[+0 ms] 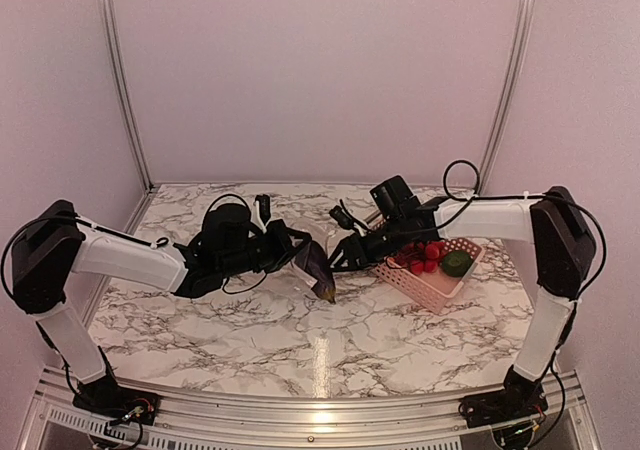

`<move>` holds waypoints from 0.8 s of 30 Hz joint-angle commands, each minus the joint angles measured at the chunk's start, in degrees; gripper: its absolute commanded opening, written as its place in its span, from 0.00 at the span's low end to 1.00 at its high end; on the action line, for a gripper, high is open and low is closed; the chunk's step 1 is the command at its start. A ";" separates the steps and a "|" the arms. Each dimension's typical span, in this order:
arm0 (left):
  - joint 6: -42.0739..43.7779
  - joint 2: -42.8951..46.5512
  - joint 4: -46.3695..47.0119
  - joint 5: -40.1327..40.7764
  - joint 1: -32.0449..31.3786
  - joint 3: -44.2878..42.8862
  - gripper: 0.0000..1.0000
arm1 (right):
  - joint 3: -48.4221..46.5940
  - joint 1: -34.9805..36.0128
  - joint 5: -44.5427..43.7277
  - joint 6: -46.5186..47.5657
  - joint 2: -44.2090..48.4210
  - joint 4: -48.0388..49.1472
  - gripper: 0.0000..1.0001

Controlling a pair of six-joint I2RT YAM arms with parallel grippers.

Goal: Place the food in the zip-top bag and seal the zipper
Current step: Adjust the zipper food storage bag at the center of the board.

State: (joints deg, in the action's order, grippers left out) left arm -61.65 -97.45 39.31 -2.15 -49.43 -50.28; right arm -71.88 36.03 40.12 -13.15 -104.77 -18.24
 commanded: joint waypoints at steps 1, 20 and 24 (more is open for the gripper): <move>0.90 2.06 0.31 -0.18 0.30 -0.21 0.00 | -0.37 0.01 -2.47 1.33 0.12 -2.99 0.55; -0.77 -0.79 1.31 -1.53 0.28 -0.05 0.00 | 3.97 2.11 2.61 4.22 -0.25 -0.50 0.83; -0.12 -0.44 0.10 -1.77 0.47 -0.26 0.00 | 3.79 2.12 5.16 3.31 -1.16 0.71 0.63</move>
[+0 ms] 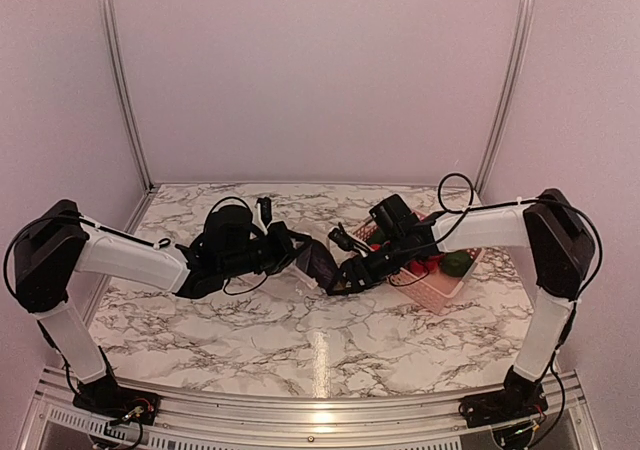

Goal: Place the food in the zip-top bag and seal the zipper
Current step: Adjust the zipper food storage bag at the center of the board, then adjust the fake vegetable in the zipper food storage bag.

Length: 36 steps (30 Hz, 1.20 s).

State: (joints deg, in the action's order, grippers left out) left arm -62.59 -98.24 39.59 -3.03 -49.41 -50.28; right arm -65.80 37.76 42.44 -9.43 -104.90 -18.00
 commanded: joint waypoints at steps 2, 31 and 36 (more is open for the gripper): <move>0.97 0.32 -0.41 -1.23 0.42 -0.31 0.00 | -2.82 0.44 4.17 -0.66 -0.75 0.96 0.44; 37.61 -2.31 -52.59 16.02 -10.34 -24.16 0.00 | -2.86 -2.87 24.20 -17.49 2.32 13.77 0.24; 36.42 4.00 -41.43 9.36 -9.45 -17.45 0.00 | -3.30 -2.88 28.48 -27.52 1.59 22.92 0.43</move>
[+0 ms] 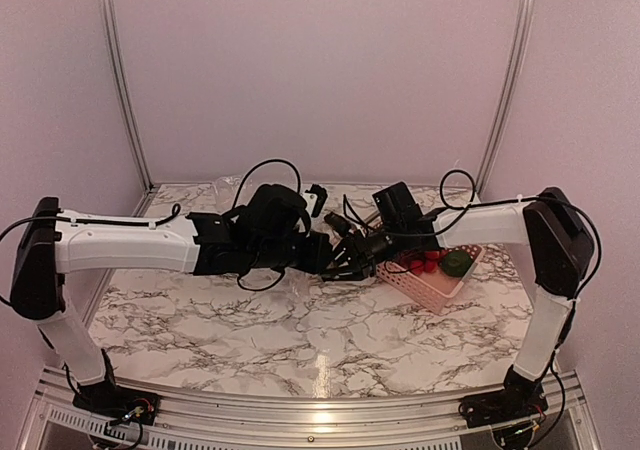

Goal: Place the food in the zip-top bag and seal the zipper
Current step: Adjust the fake vegetable in the zipper food storage bag.

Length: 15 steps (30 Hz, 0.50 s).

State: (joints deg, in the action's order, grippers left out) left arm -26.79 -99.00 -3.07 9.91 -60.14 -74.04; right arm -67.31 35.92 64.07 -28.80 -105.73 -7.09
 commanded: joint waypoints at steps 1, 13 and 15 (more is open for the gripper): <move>-0.78 6.07 5.05 -5.07 1.85 8.21 0.00 | -1.89 -1.05 6.67 -8.13 2.64 11.86 0.49; -23.27 7.72 38.95 -13.39 5.49 22.79 0.00 | -3.96 -4.45 -4.08 5.21 9.40 -4.64 0.68; -23.55 8.42 38.55 -11.70 5.91 22.87 0.00 | -6.02 -5.79 -7.31 10.23 11.35 -9.88 0.67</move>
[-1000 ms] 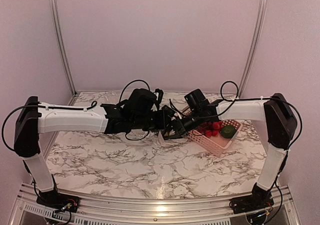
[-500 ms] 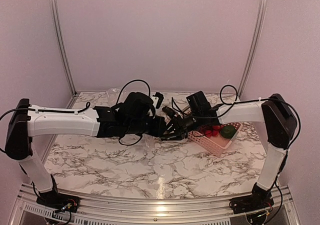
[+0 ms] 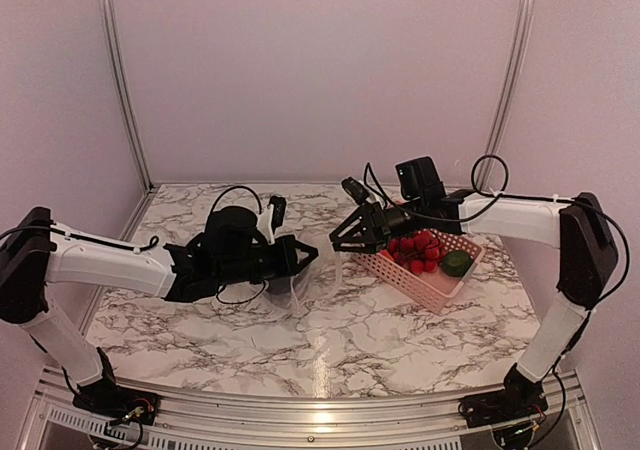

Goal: Place the food in the zip-top bag and seal the zipper
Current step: Adjust the fake vegetable in the zipper food storage bag.

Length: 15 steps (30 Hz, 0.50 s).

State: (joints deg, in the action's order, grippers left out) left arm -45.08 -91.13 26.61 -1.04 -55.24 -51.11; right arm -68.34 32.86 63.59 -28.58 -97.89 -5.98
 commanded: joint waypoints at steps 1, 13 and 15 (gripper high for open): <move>-5.28 1.01 8.44 0.31 1.21 -0.06 0.00 | -5.54 -3.06 -10.15 12.07 4.80 -13.50 0.66; -3.30 2.43 3.43 0.00 1.44 -3.01 0.00 | -3.66 -0.34 -21.47 16.87 3.58 -16.04 0.63; -2.79 3.04 1.92 0.13 1.41 -3.46 0.00 | -5.13 1.64 -23.03 17.21 1.58 -17.16 0.63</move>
State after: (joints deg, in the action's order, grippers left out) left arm -48.86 -90.78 31.22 -1.04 -53.89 -52.56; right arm -70.46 31.05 44.12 -13.28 -92.53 -19.14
